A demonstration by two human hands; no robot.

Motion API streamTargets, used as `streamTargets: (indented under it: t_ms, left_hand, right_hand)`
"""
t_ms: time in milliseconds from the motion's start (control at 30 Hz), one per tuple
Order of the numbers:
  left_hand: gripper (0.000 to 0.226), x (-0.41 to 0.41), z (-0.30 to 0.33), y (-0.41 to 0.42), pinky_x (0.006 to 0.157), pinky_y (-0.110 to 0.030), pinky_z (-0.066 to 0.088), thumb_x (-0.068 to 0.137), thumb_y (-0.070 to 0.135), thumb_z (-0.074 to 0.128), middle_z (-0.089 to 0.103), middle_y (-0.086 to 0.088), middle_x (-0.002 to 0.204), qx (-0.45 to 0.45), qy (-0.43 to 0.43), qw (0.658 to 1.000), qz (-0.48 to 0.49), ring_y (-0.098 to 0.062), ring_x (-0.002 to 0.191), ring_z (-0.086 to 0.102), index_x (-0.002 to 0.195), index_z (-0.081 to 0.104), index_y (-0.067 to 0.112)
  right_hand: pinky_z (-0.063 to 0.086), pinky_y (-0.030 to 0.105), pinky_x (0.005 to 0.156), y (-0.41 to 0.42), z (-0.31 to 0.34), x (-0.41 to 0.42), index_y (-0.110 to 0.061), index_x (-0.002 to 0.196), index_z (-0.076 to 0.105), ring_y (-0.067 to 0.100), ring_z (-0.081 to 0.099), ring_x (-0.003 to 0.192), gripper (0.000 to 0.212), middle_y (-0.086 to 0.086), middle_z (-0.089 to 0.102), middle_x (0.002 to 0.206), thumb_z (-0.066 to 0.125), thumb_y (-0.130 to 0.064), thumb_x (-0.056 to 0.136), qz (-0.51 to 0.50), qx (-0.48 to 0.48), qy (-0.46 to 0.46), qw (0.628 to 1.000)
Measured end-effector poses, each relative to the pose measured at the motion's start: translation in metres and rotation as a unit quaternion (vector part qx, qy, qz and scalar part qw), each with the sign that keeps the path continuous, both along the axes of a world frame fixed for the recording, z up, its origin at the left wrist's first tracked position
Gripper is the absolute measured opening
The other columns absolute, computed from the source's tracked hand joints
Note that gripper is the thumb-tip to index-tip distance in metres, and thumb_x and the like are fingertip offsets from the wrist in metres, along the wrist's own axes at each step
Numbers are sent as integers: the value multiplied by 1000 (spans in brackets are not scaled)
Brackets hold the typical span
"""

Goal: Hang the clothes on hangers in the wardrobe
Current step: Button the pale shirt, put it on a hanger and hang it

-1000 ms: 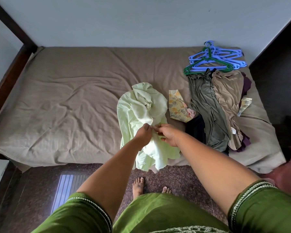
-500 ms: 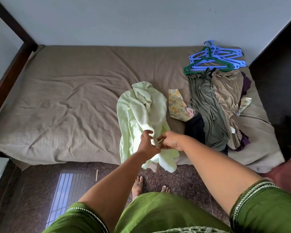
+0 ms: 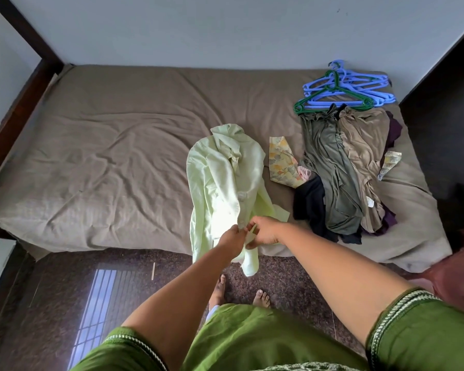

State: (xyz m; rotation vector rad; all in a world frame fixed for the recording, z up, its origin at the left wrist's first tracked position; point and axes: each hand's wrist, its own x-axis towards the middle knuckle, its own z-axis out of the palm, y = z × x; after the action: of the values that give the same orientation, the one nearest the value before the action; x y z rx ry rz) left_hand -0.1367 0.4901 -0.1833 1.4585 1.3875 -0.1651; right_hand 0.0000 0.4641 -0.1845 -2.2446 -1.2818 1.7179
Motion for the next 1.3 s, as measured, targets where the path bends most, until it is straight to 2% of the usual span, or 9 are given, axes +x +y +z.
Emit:
streamTargets:
  t_ms: [133, 267, 400, 567, 667, 733, 933, 1133, 1300]
  left_hand:
    - [36, -5, -2, -14, 76, -36, 51, 101, 39, 44, 64, -14, 105, -2, -46, 998, 46, -27, 87, 64, 113, 49, 6]
    - [33, -18, -6, -25, 78, -36, 59, 89, 30, 69, 72, -7, 90, -57, -133, 982, 120, -21, 78, 71, 111, 51, 13]
    - [14, -27, -7, -34, 78, -31, 54, 84, 15, 75, 70, 3, 74, -27, -150, 980, 129, -12, 70, 62, 98, 71, 13]
    - [10, -28, 8, -43, 76, -26, 47, 94, 16, 60, 66, 0, 93, 1, -116, 990, 80, -15, 82, 57, 100, 68, 19]
    - [22, -34, 15, -49, 79, -30, 50, 99, 27, 52, 64, -10, 113, -111, -168, 966, 163, -23, 98, 60, 113, 61, 14]
    - [37, -37, 16, -48, 79, -34, 56, 98, 42, 50, 63, -11, 113, -149, -179, 949, 211, -25, 100, 63, 117, 56, 11]
    - [33, -46, 10, -28, 70, -34, 48, 99, 25, 49, 64, -16, 114, -5, -49, 971, 234, -29, 92, 62, 125, 50, 4]
    - [72, -13, -17, -18, 109, -39, 38, 95, 8, 52, 15, -12, 155, 104, -13, 994, 19, -34, 136, 35, 153, 10, 13]
    - [63, 48, -52, 1, 107, -40, 40, 95, 11, 52, 36, -11, 150, 79, -57, 995, -11, -29, 133, 43, 150, 22, 16]
  right_hand:
    - [49, 34, 94, -8, -2, -8, -13, 103, 68, 24, 61, 103, 25, 8, 68, 107, 71, -30, 86, -25, 34, 7, 999]
    - [45, 28, 72, -24, 2, -5, -13, 81, 66, 19, 56, 84, 18, 8, 61, 87, 65, -28, 91, -109, 38, 46, 992]
    - [43, 34, 83, -38, 2, -2, -12, 88, 61, 22, 55, 94, 21, 13, 61, 97, 57, -30, 96, -195, 31, 86, 977]
    - [48, 31, 76, -54, 10, -26, -15, 110, 60, 23, 61, 95, 22, 13, 66, 111, 61, -29, 94, -282, 32, 127, 951]
    - [54, 36, 84, -61, 13, -46, -25, 122, 55, 22, 64, 101, 46, 3, 65, 115, 72, -36, 80, -295, 58, 99, 949]
    - [54, 34, 83, -65, 19, -66, -32, 112, 56, 21, 63, 96, 32, 0, 66, 105, 65, -23, 83, -280, 83, 93, 952]
    - [58, 40, 84, -63, 12, -96, -34, 115, 64, 20, 69, 93, 39, 0, 70, 103, 55, -14, 82, -300, 115, 133, 938]
    - [47, 25, 71, -38, -20, -47, -27, 99, 67, 21, 62, 92, 21, 1, 68, 107, 54, -14, 88, -308, 117, -6, 944]
    - [44, 26, 86, -7, -72, 11, -18, 106, 64, 24, 58, 110, 22, 3, 62, 122, 48, -10, 93, -314, 85, -92, 941]
